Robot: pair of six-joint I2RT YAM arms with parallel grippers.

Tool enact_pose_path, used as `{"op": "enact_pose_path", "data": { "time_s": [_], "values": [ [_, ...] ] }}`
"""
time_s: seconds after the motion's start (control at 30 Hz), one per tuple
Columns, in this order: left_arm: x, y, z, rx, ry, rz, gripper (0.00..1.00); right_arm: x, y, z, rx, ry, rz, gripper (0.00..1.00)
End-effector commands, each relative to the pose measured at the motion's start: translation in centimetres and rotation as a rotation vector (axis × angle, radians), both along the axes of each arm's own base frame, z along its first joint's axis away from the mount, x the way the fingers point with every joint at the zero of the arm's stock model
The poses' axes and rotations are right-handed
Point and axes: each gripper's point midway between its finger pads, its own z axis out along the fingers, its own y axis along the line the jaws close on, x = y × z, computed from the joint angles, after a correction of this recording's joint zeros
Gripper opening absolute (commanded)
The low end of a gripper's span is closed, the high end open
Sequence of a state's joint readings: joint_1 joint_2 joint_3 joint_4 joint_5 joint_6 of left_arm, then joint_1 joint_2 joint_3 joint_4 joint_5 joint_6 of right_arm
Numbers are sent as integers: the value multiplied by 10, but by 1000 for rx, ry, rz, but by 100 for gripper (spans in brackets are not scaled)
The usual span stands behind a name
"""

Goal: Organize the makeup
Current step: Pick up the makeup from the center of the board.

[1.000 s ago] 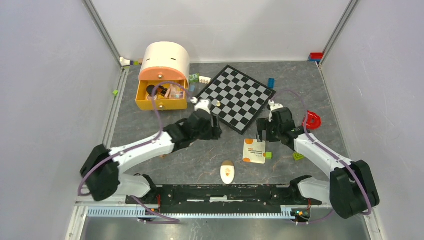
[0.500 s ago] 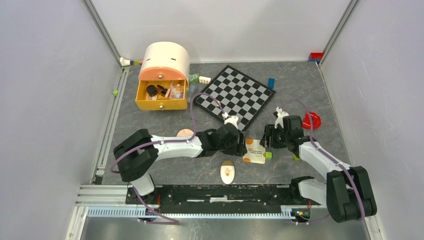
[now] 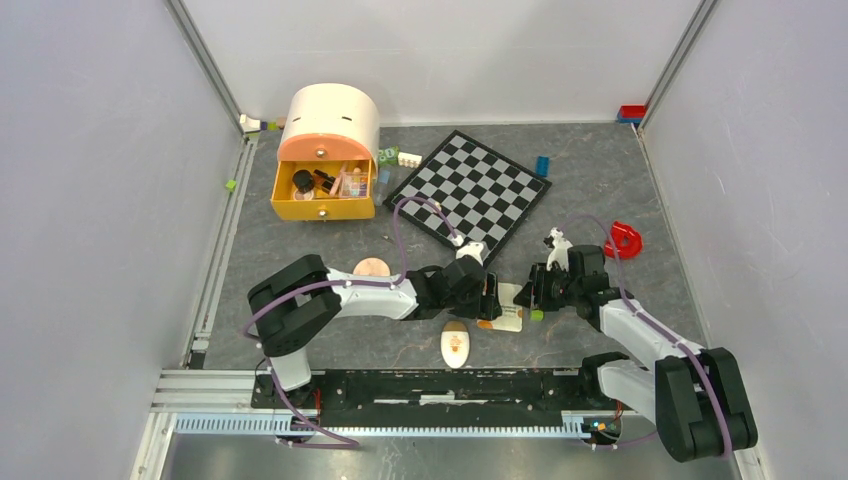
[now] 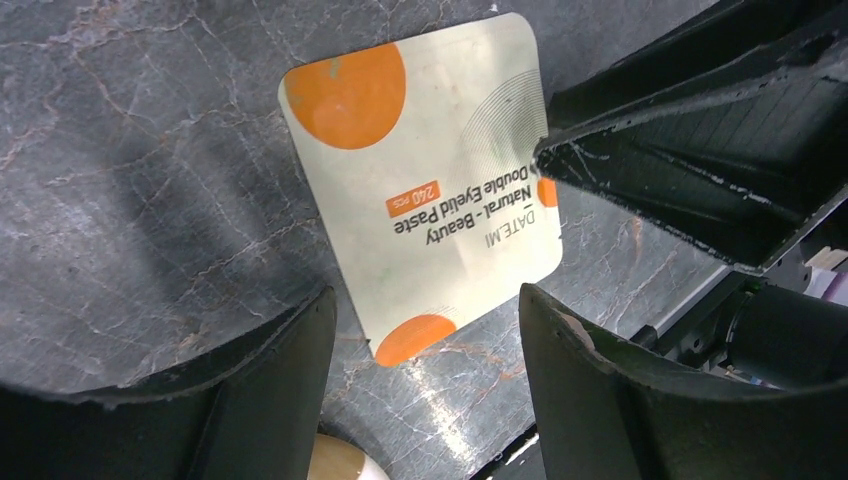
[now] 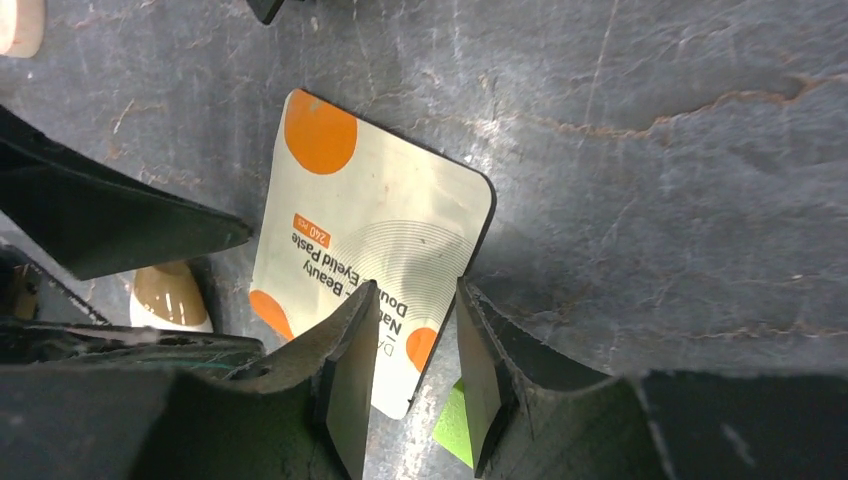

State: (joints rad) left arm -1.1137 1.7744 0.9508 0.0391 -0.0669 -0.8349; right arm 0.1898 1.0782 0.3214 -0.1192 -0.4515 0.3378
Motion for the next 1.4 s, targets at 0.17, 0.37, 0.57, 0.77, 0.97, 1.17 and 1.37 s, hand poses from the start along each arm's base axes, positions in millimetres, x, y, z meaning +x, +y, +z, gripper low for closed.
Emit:
{"op": "enact_pose_path", "data": {
  "time_s": [0.17, 0.37, 0.57, 0.77, 0.97, 1.17, 1.37],
  "values": [
    [-14, 0, -29, 39, 65, 5, 74, -35, 8, -19, 66, 113, 25, 32],
    [-17, -2, -35, 45, 77, -4, 74, -38, 12, -20, 91, 116, 31, 24],
    [-18, 0, -41, 60, 80, -10, 72, -39, 15, -20, 119, 121, 31, 11],
    [-21, 4, -49, 79, 92, -15, 58, -38, 16, -18, 128, 115, 29, 6],
    [-20, 3, -49, 77, 90, -14, 42, -37, 17, -18, 128, 111, 32, 6],
    [-19, 3, -46, 77, 85, -9, 30, -34, 14, -17, 110, 98, 27, 6],
    [-17, 5, -42, 85, 73, -3, 27, -26, 16, -10, 129, 51, 11, 0]
  ]
}}
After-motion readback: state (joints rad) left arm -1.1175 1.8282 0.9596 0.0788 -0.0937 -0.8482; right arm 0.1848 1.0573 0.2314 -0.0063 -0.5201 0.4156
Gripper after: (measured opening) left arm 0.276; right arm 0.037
